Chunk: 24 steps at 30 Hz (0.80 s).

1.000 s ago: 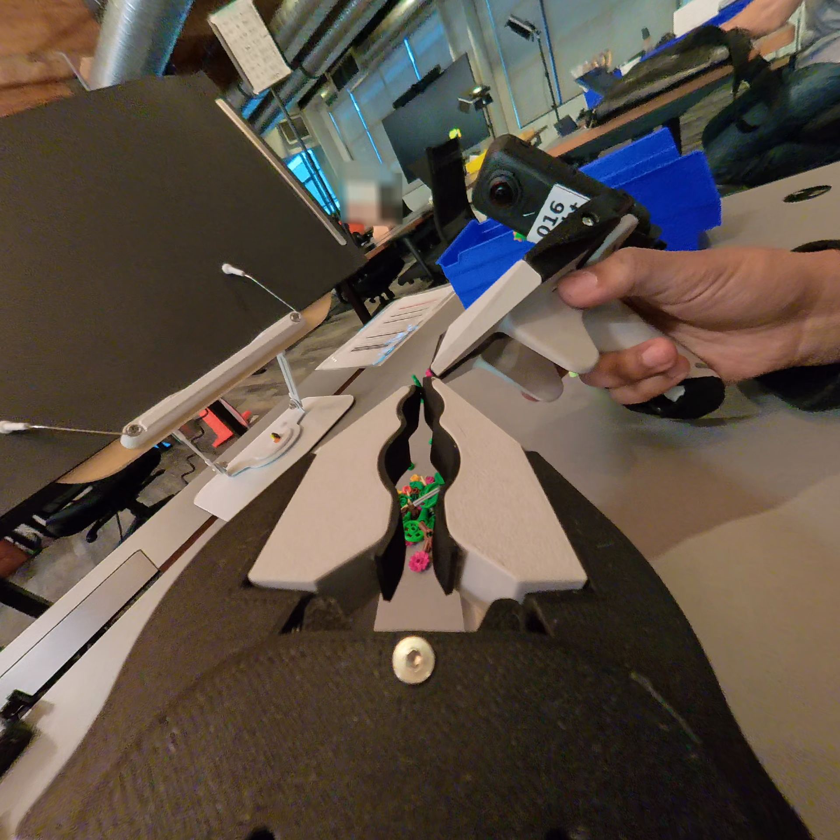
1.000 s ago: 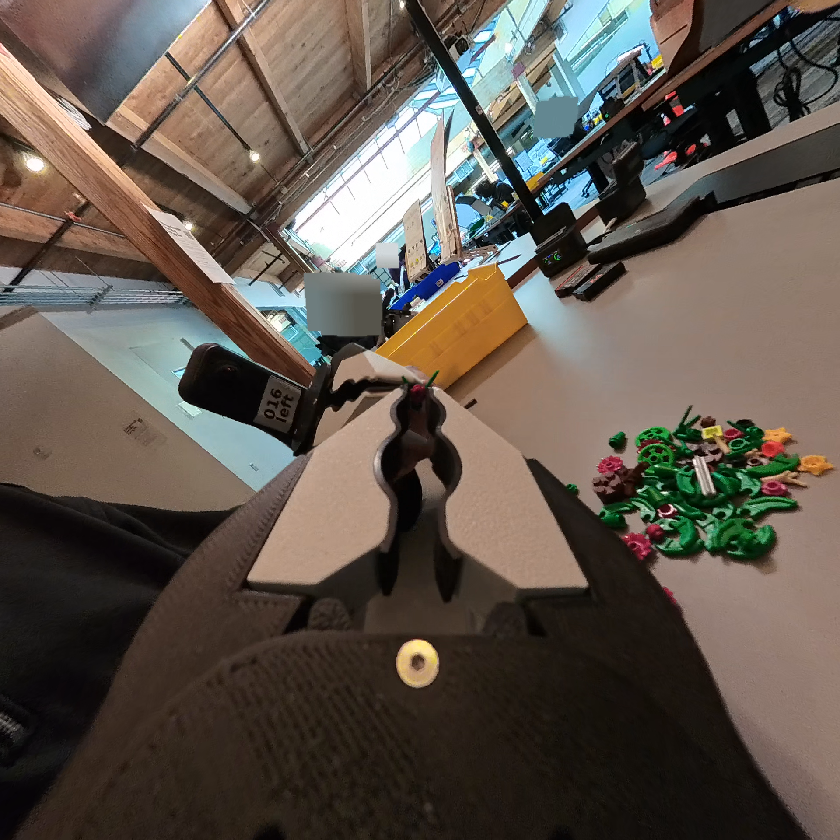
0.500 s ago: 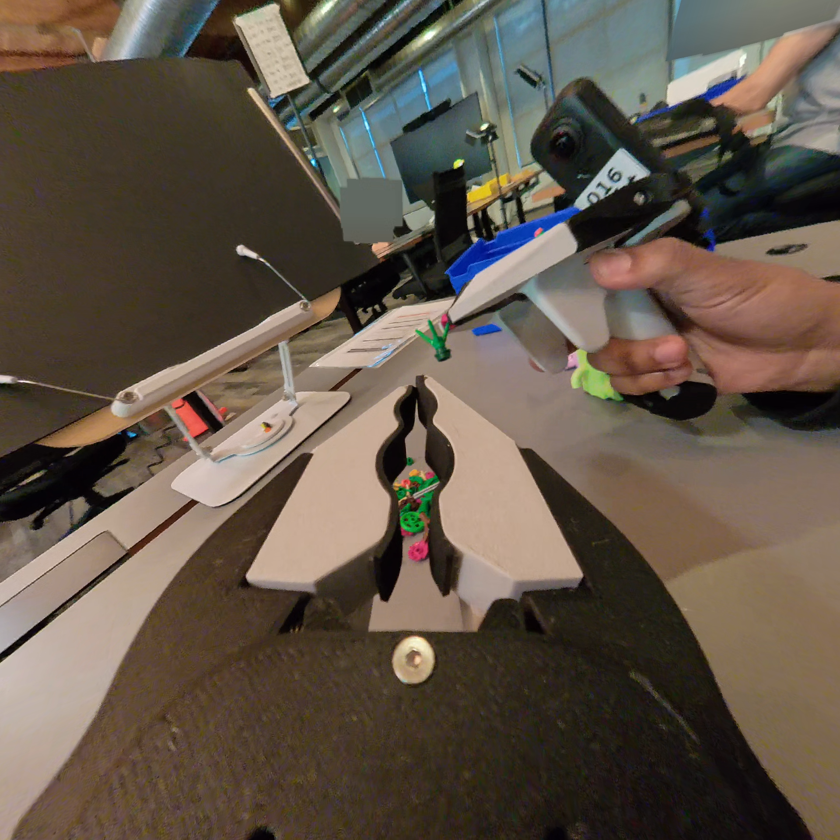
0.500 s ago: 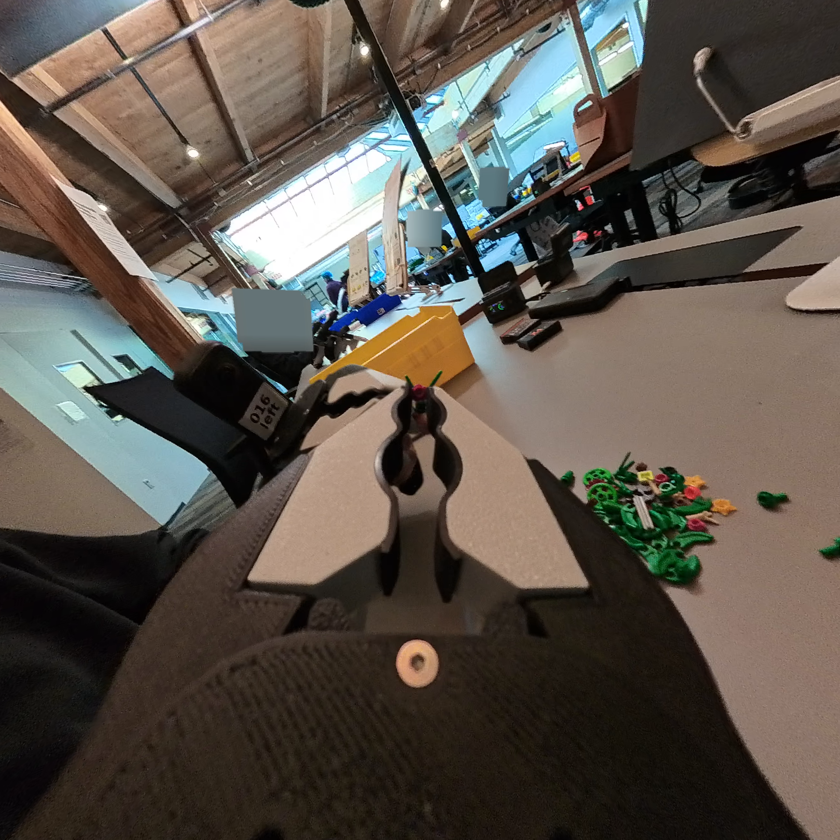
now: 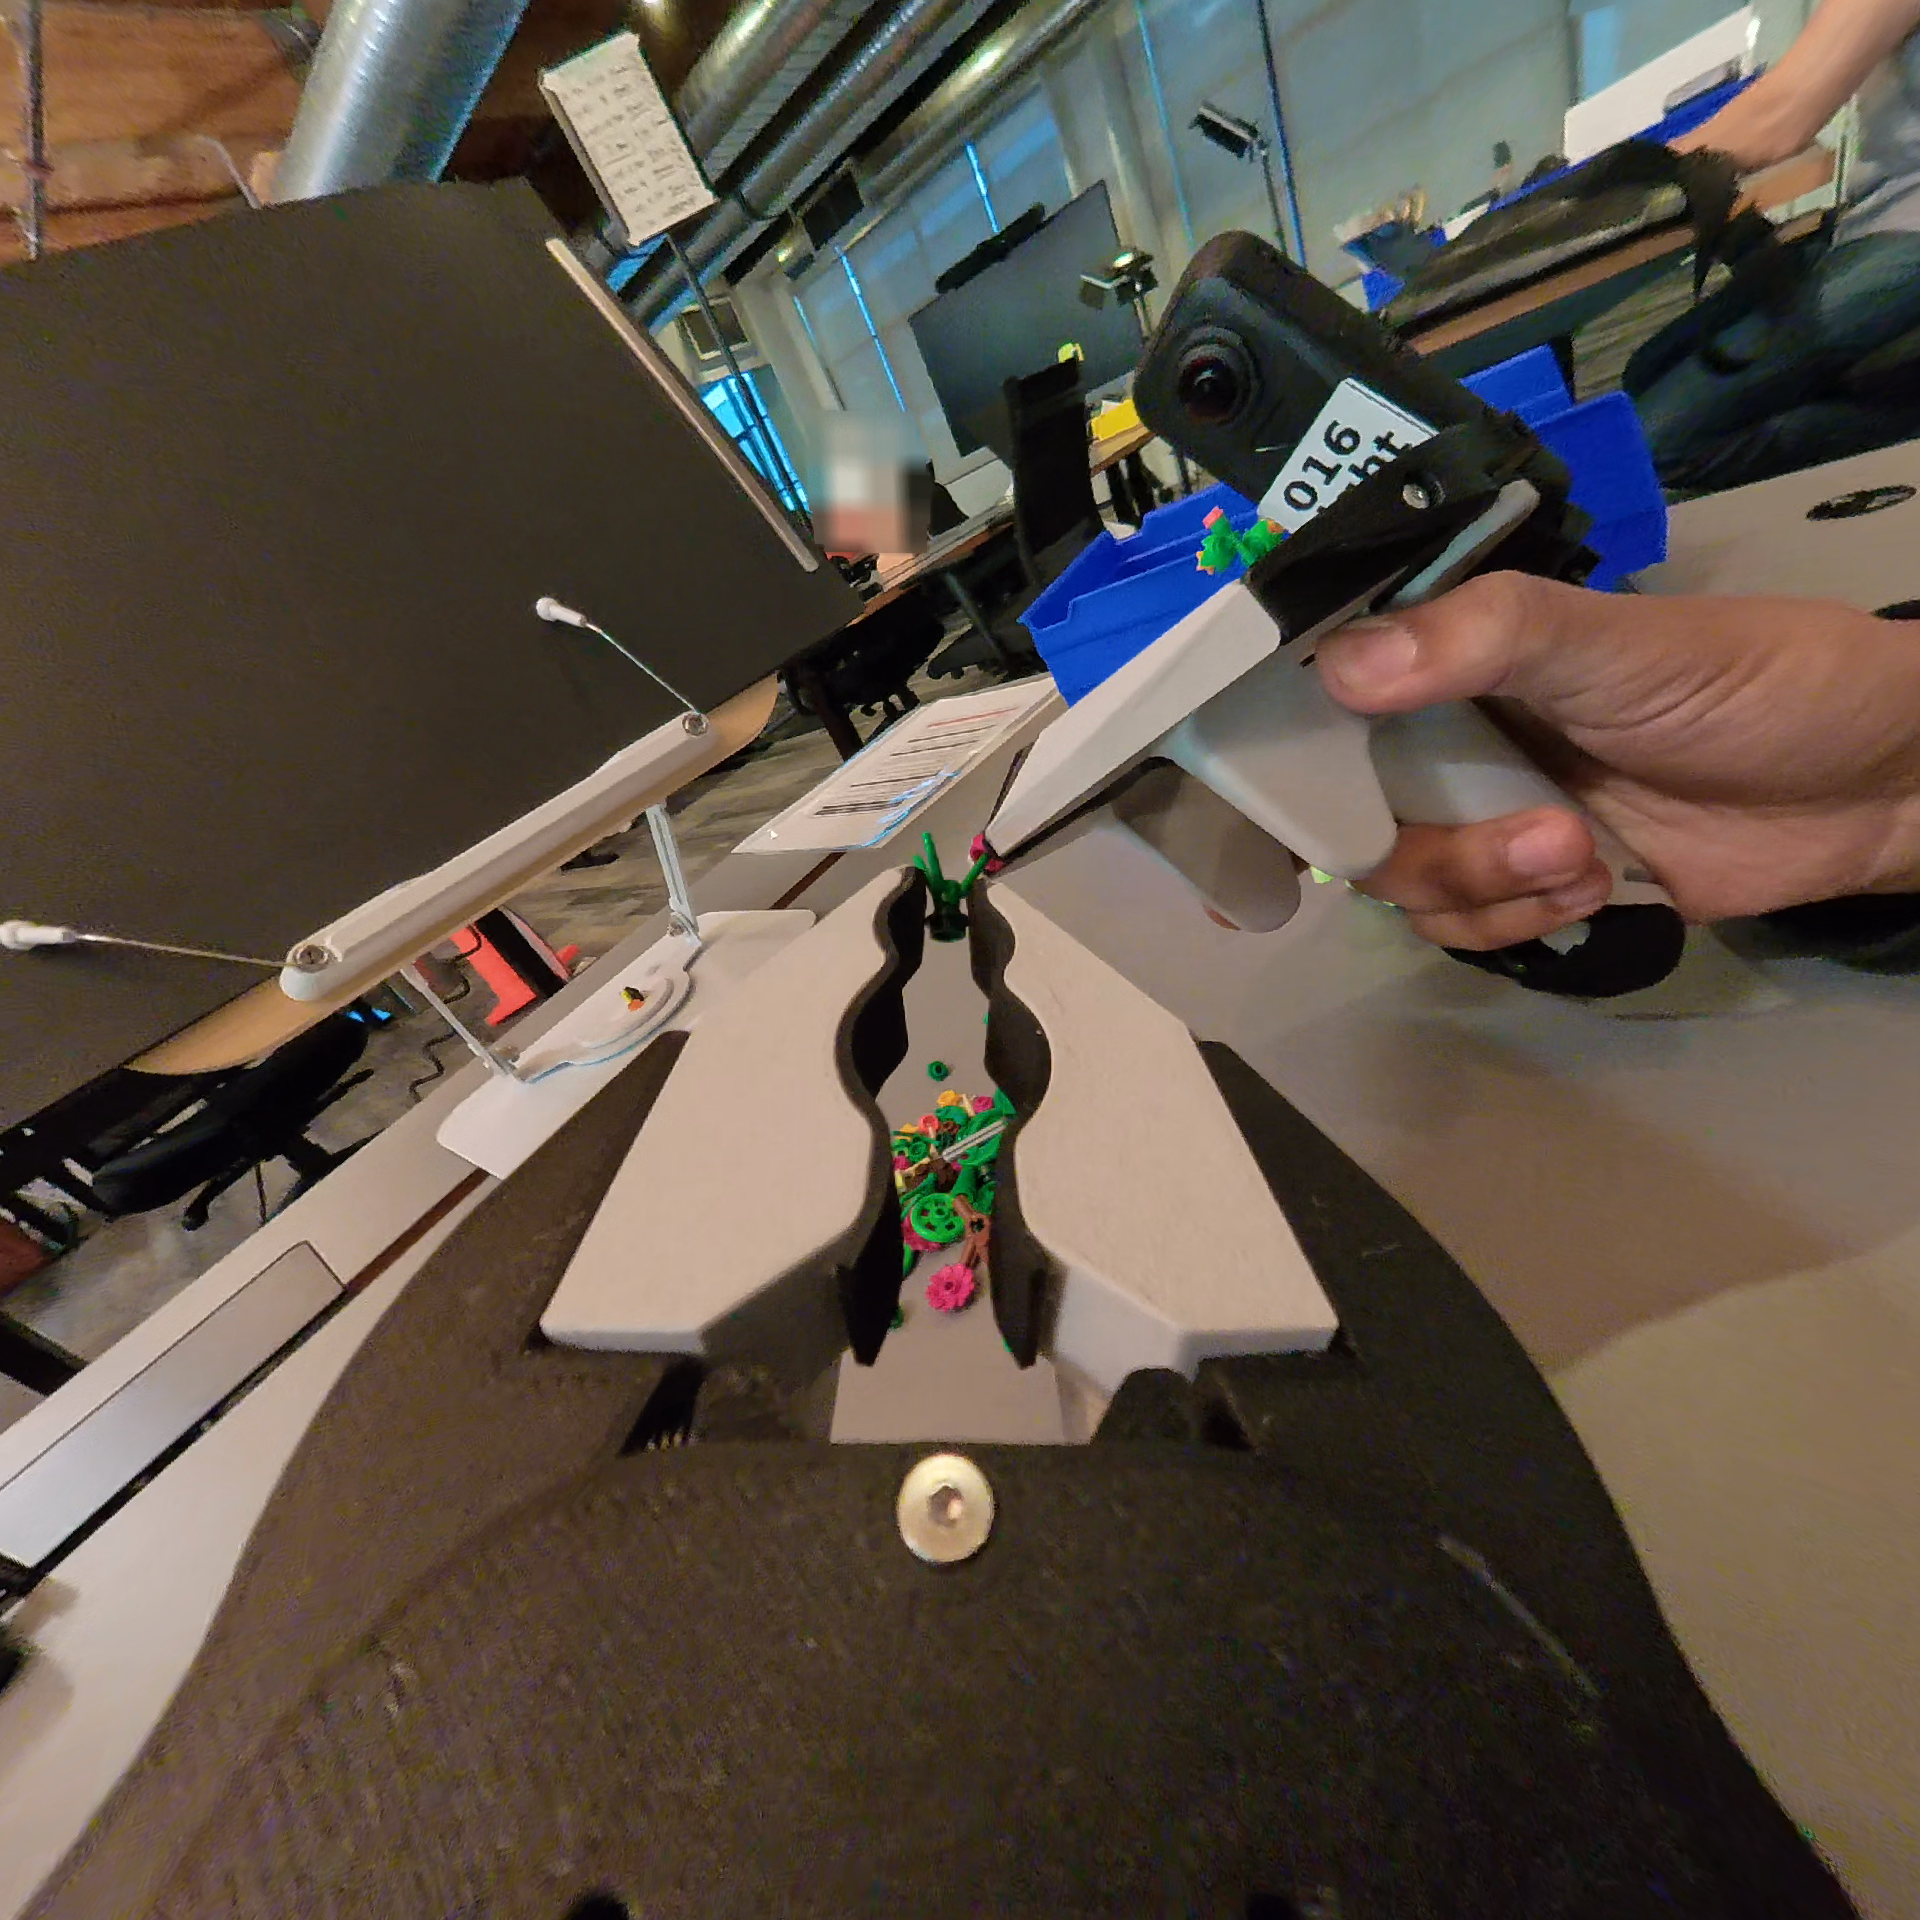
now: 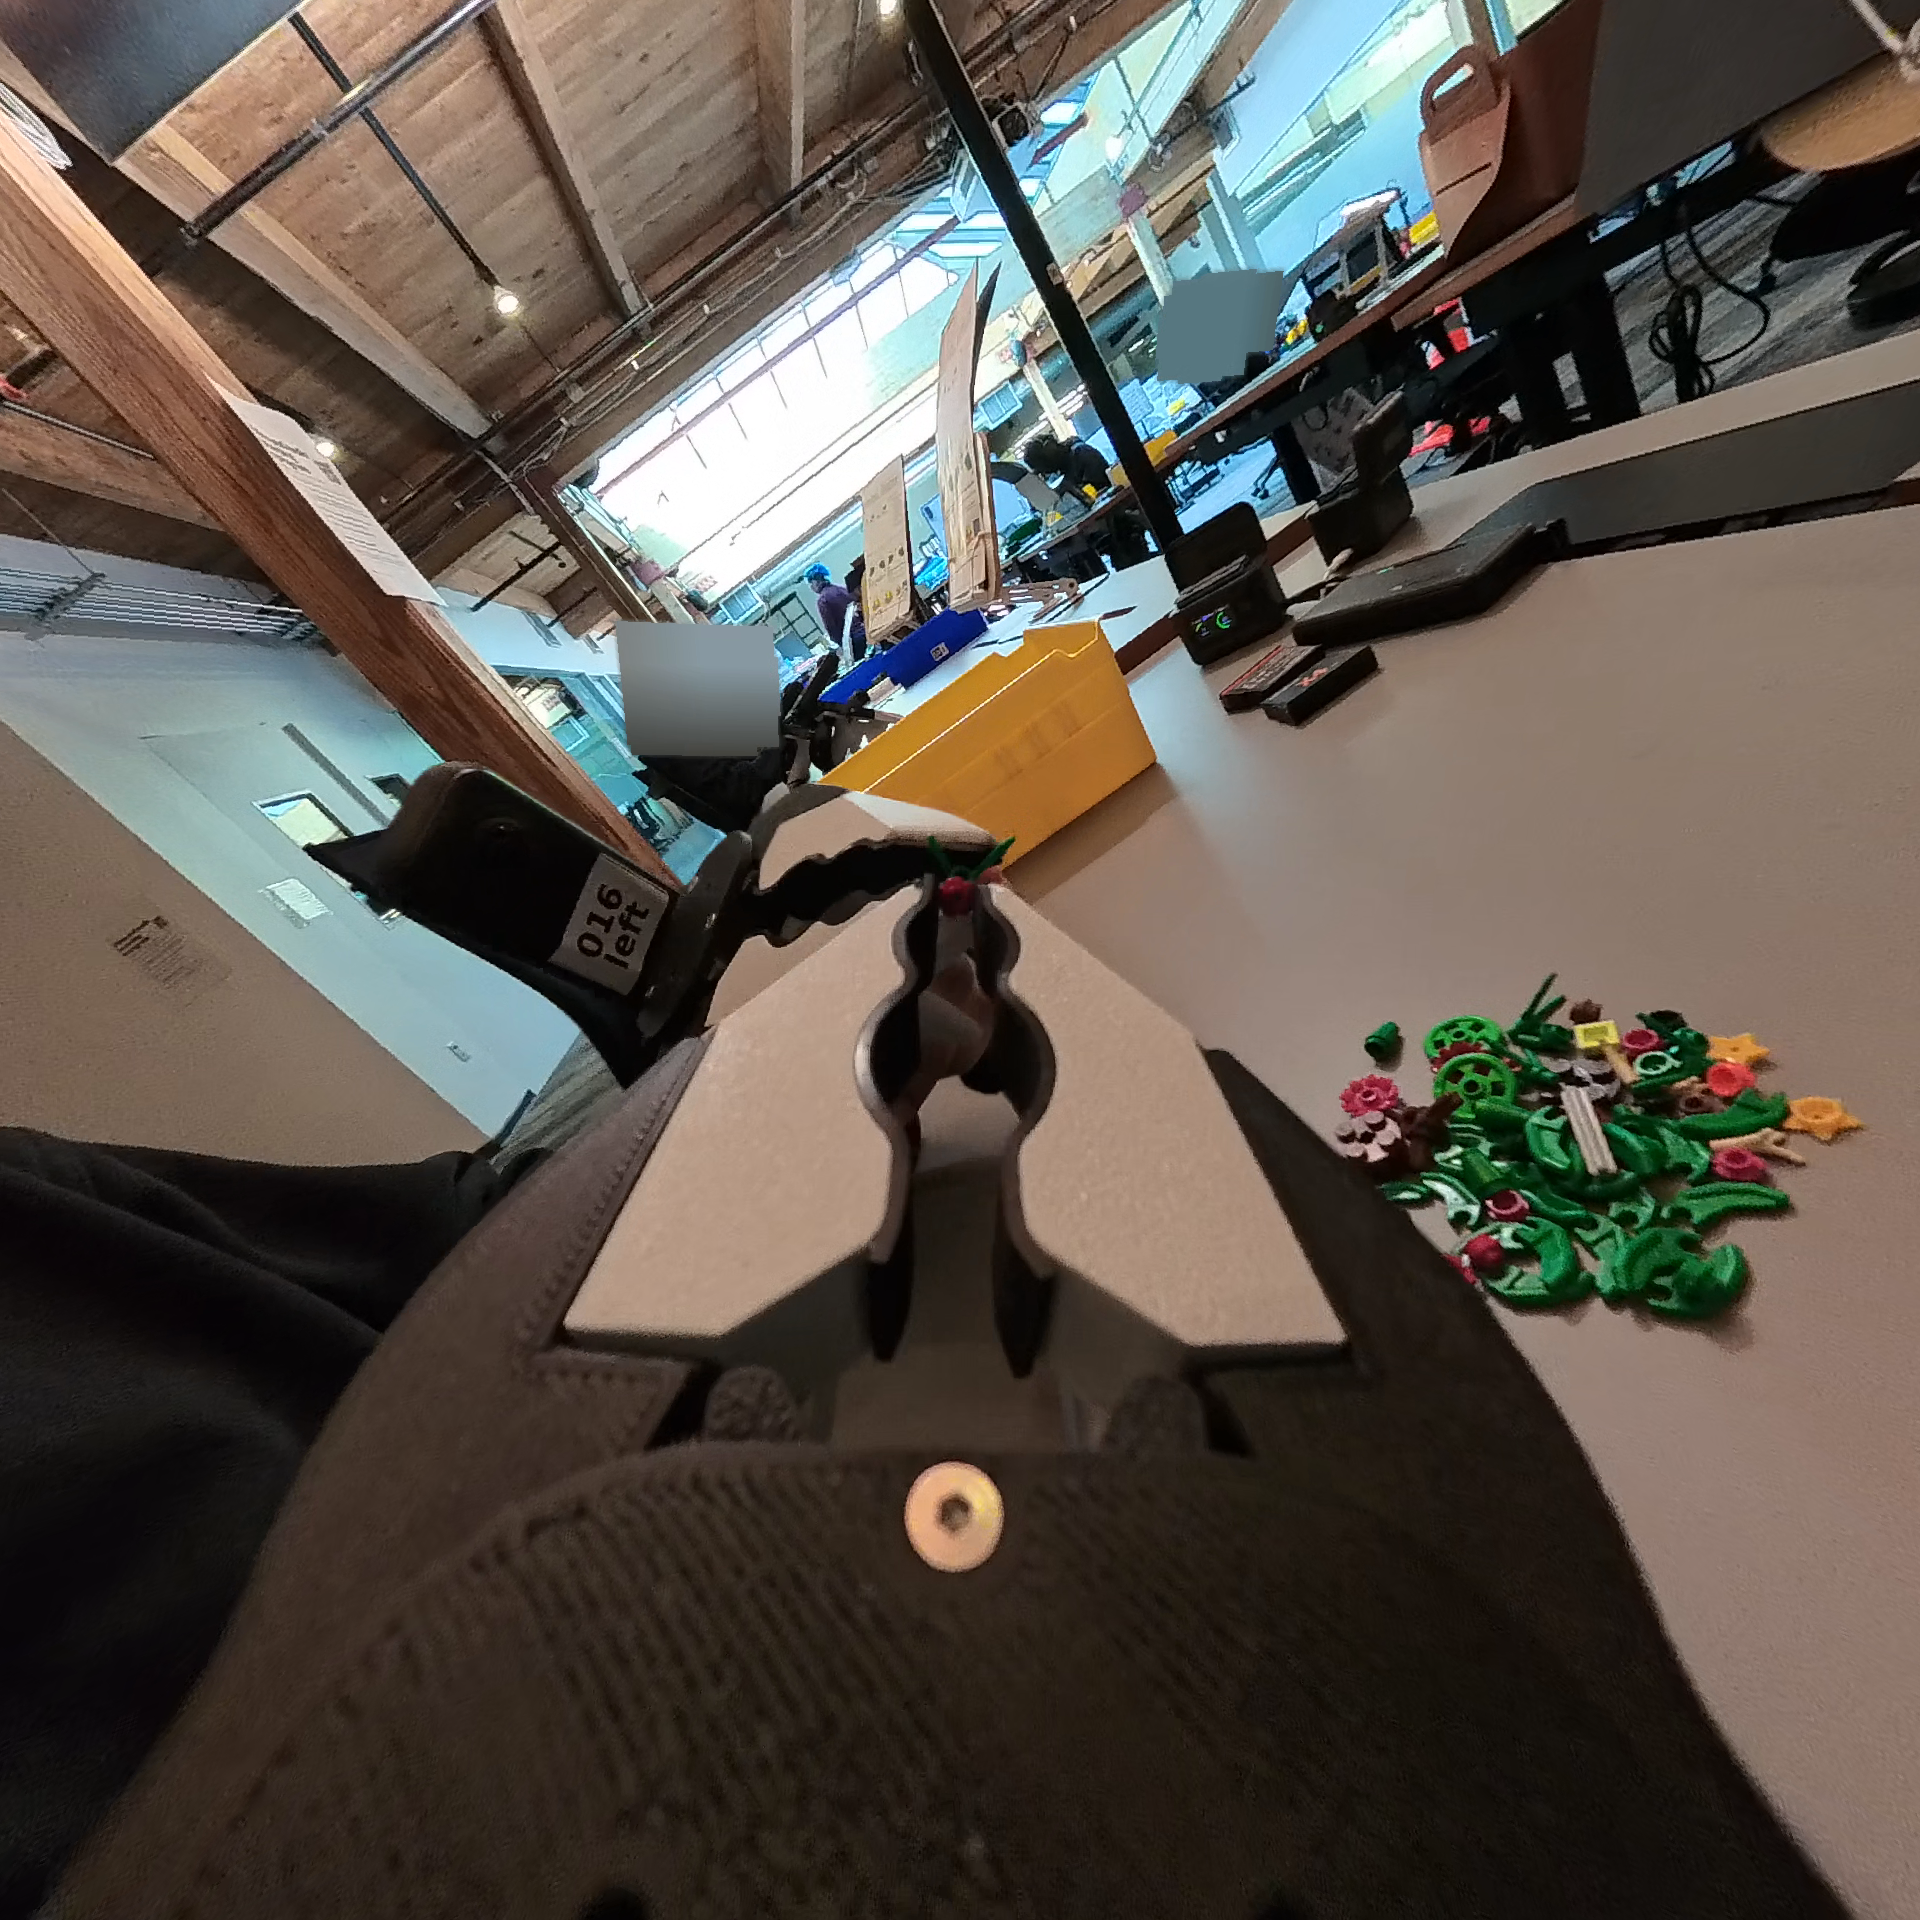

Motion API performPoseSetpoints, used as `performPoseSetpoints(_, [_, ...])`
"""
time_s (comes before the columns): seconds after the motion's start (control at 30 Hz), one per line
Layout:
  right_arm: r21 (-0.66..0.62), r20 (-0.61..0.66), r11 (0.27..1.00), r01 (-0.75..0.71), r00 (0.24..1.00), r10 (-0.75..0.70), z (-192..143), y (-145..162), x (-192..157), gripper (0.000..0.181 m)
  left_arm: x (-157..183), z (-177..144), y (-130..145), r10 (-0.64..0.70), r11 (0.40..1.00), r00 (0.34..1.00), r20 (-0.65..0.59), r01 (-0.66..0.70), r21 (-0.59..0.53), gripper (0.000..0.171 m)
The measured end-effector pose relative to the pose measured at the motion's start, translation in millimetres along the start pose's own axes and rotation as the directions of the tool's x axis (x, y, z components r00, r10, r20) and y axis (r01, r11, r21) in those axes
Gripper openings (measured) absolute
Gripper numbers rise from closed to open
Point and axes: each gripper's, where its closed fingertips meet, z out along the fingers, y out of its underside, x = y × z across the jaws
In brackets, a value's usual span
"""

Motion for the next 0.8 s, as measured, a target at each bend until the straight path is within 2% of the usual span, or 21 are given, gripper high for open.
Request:
performPoseSetpoints(0.2, [0.017,0.010,1.000,-0.003,1.000,0.002,-3,-5,-3,0.004,0,2,-3,0.042,0.999,0.999,0.010,-0.041,-0.027,0.003])
performPoseSetpoints(0.3, [0.051,0.002,0.999,0.007,1.000,-0.007,-4,-9,-6,0.005,-2,2,-5,-0.030,0.999,1.000,-0.008,0.030,-0.018,0.003])
performPoseSetpoints(0.4, [0.247,-0.036,0.969,0.021,0.999,-0.012,-34,-47,0,0.003,-18,-5,12,-0.054,0.996,0.998,0.026,0.055,-0.069,0.002])
performPoseSetpoints(0.47, [0.229,-0.108,0.973,0.038,0.994,-0.013,-46,-48,15,0.004,-27,-8,7,-0.155,0.988,0.988,0.027,0.156,-0.021,0.002])
performPoseSetpoints(0.53, [0.118,-0.211,0.990,0.073,0.976,-0.047,-40,-33,30,0.004,-32,-7,9,-0.191,0.981,0.981,0.038,0.191,-0.013,0.002])
performPoseSetpoints(0.6, [-0.057,-0.325,0.990,0.126,0.936,-0.138,-28,-12,49,0.004,-34,-8,12,-0.183,0.982,0.982,0.053,0.185,-0.024,0.002])
performPoseSetpoints(0.7, [-0.374,-0.486,0.912,0.169,0.801,-0.348,-23,25,91,0.005,-38,-9,16,-0.165,0.985,0.983,0.075,0.169,-0.038,0.002])
performPoseSetpoints(0.73, [-0.434,-0.510,0.885,0.167,0.764,-0.394,-22,32,102,0.004,-38,-9,17,-0.165,0.985,0.983,0.076,0.168,-0.041,0.002])
performPoseSetpoints(0.8, [-0.498,-0.524,0.856,0.136,0.740,-0.422,-19,44,114,0.005,-35,-7,19,-0.164,0.985,0.984,0.064,0.167,-0.052,0.002])
